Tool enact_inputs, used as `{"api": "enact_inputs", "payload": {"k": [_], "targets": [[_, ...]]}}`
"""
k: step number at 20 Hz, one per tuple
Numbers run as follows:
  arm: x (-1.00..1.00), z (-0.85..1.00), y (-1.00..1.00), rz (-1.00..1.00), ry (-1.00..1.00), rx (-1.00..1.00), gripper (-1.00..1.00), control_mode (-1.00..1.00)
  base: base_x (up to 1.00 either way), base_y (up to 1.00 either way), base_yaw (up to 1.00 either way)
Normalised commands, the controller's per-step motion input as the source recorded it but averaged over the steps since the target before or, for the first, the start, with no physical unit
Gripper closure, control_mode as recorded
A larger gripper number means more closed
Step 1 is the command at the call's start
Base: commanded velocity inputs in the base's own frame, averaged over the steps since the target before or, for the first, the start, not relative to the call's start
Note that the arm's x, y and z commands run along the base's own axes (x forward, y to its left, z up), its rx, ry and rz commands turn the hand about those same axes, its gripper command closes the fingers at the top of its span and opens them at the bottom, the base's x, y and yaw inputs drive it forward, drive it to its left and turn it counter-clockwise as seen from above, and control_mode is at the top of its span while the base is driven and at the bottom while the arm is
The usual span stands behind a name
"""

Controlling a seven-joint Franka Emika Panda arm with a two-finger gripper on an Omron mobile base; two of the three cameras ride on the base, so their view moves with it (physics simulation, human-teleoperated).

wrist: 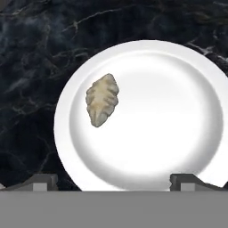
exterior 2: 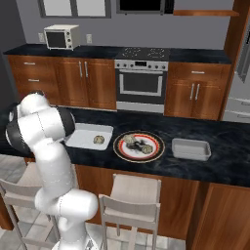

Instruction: Place two dumplings into each of the tupperware containers and then place the containers in the fridge.

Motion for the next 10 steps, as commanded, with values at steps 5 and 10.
{"api": "enact_inputs", "payload": {"k": [5,10], "targets": [[0.35,-0.48,0.75,-0.08,0.1,0.0,-1.0,-1.0,0.0,0.0,0.0],[0.48,-0.14,0.33,-0.12,0.0,0.0,-1.0,-1.0,0.0,0.0,0.0]]}}
